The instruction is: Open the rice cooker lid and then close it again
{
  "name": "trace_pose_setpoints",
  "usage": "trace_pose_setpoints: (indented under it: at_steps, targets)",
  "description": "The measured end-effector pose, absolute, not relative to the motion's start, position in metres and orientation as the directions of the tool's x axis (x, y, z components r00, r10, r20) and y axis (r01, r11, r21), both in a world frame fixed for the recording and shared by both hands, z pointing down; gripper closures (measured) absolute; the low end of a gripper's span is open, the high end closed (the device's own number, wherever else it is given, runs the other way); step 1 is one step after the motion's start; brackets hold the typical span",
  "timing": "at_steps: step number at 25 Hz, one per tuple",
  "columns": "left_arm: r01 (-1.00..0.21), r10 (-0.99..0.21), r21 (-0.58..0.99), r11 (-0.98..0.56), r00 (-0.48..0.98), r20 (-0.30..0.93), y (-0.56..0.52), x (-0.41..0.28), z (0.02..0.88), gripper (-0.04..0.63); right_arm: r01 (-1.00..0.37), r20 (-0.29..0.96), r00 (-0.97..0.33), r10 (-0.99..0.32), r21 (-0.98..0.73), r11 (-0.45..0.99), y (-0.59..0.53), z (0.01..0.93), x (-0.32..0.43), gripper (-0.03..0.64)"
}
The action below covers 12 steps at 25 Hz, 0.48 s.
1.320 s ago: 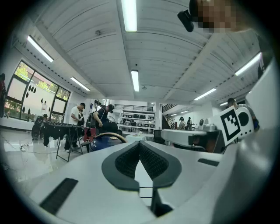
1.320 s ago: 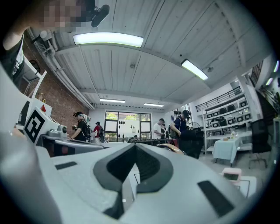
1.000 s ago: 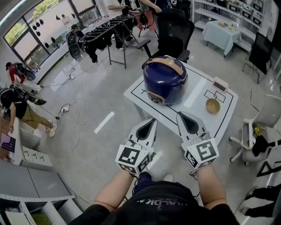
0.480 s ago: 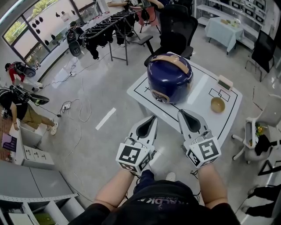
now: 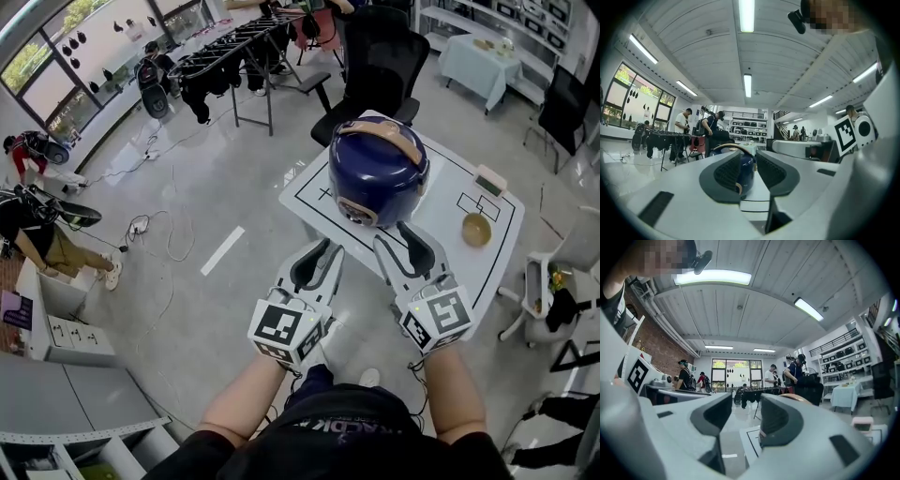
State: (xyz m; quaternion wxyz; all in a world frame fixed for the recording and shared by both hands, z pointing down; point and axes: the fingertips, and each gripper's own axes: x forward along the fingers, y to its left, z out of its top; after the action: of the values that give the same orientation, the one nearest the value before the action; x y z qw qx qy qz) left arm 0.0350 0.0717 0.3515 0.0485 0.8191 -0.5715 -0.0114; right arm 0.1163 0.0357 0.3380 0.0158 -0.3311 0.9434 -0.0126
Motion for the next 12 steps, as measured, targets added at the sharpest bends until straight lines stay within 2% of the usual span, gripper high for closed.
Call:
trace_pose_setpoints:
  at_steps: [2,3,4,12]
  targets:
    - [-0.93,-0.931,0.079,-0.359,0.363,0.042,0.065,0.026,0.352,0.389,-0.642,-0.017,-0.766,-0.642,-0.008,0.767,0.028,0.337,0.106,0.382]
    - [-0.927,-0.927,0.072,-0.368,0.372,0.045,0.061,0.022,0.352,0.338,-0.649,-0.015,-0.761,-0.649,0.003,0.761,0.024,0.337,0.101,0.377]
    - [-0.924,-0.924,0.066,-0.377,0.38,0.048,0.058,0.018,0.352,0.316,-0.655,-0.012,-0.756,-0.655,0.01,0.756,0.021,0.336,0.096,0.376]
    - [-0.892,-0.892,0.066,-0.448,0.451,0.035,0.032,-0.021,0.352,0.302,-0.705,0.004,-0.708,-0.706,0.059,0.707,-0.005,0.336,0.062,0.376]
